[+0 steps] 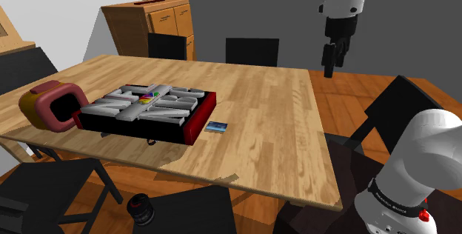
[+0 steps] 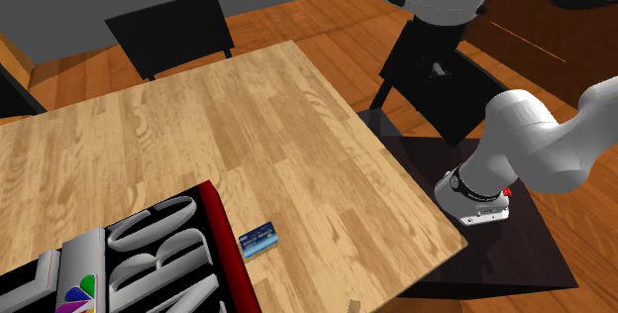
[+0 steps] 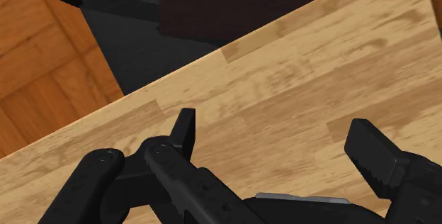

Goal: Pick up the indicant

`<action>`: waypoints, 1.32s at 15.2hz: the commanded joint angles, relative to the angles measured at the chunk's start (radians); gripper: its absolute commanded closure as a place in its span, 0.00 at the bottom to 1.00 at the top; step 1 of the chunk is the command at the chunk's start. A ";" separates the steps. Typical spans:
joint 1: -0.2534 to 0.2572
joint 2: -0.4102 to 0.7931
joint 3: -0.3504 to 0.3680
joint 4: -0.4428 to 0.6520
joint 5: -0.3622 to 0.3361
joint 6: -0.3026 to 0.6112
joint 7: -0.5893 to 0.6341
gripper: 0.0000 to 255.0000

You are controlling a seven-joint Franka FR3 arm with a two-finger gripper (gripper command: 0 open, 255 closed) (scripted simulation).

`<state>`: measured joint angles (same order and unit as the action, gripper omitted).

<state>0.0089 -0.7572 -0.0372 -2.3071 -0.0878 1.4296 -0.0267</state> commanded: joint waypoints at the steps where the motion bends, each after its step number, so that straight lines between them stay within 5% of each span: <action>1: 0.000 0.000 0.000 0.000 0.000 0.000 0.000 0.00; 11: 0.074 0.104 -0.013 -0.197 0.054 0.485 -0.065 0.00; 20: 0.162 0.332 -0.022 -0.240 0.128 0.922 -0.155 0.00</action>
<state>0.1594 -0.4639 -0.0571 -2.5519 0.0290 2.2935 -0.1675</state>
